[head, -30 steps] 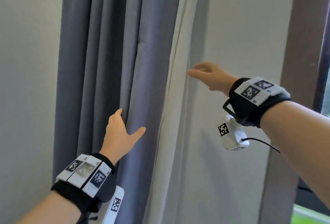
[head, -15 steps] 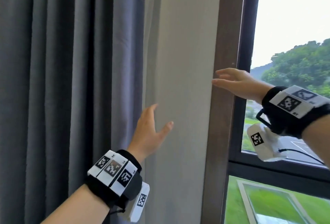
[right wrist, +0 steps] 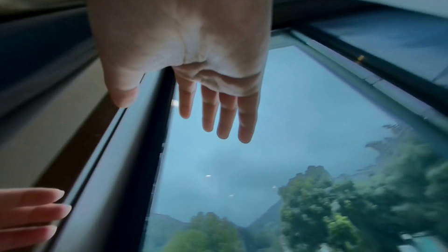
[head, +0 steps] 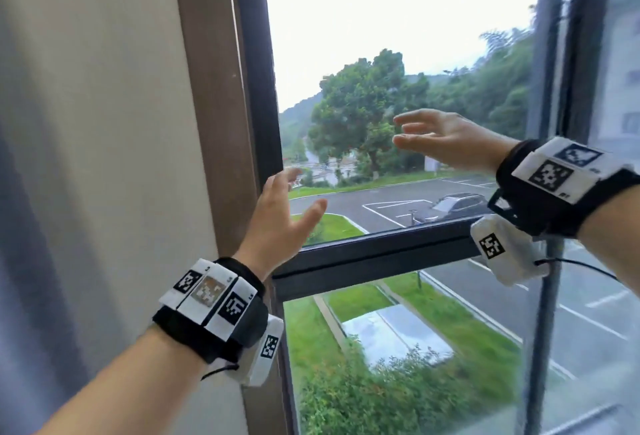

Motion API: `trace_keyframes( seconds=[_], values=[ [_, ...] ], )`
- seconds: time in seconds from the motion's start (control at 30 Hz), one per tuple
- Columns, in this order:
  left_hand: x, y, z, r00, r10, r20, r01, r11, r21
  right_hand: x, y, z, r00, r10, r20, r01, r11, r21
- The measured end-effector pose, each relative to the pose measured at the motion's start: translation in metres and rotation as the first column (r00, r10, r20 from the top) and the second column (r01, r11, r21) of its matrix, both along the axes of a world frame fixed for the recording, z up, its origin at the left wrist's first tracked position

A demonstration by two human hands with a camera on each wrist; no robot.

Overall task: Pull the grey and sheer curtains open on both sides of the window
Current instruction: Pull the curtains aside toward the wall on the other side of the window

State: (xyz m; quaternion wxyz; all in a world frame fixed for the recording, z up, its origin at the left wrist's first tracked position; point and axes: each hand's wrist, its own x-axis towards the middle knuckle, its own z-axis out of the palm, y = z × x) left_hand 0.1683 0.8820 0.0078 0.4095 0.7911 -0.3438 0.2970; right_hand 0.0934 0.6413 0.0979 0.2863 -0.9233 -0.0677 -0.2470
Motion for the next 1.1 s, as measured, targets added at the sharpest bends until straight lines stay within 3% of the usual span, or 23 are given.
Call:
trace_keyframes(
  seconds=[0.17, 0.47, 0.8, 1.1],
  values=[
    [0.003, -0.094, -0.019, 0.976, -0.217, -0.006, 0.217, 0.976, -0.03, -0.047, -0.063, -0.011, 0.979, -0.187, -0.075, 0.183, 0.981, -0.06],
    [-0.028, -0.277, -0.054, 0.848, -0.527, -0.06, 0.519, 0.848, -0.108, -0.116, -0.189, -0.017, 0.872, -0.464, -0.154, 0.451, 0.885, -0.114],
    [-0.074, -0.491, -0.055, 0.779, -0.624, -0.055, 0.597, 0.766, -0.239, -0.161, -0.376, 0.012, 0.767, -0.612, -0.193, 0.566, 0.787, -0.246],
    [-0.081, -0.652, -0.081, 0.76, -0.643, -0.095, 0.602, 0.751, -0.271, -0.158, -0.517, 0.022, 0.634, -0.742, -0.219, 0.63, 0.659, -0.411]
  ],
)
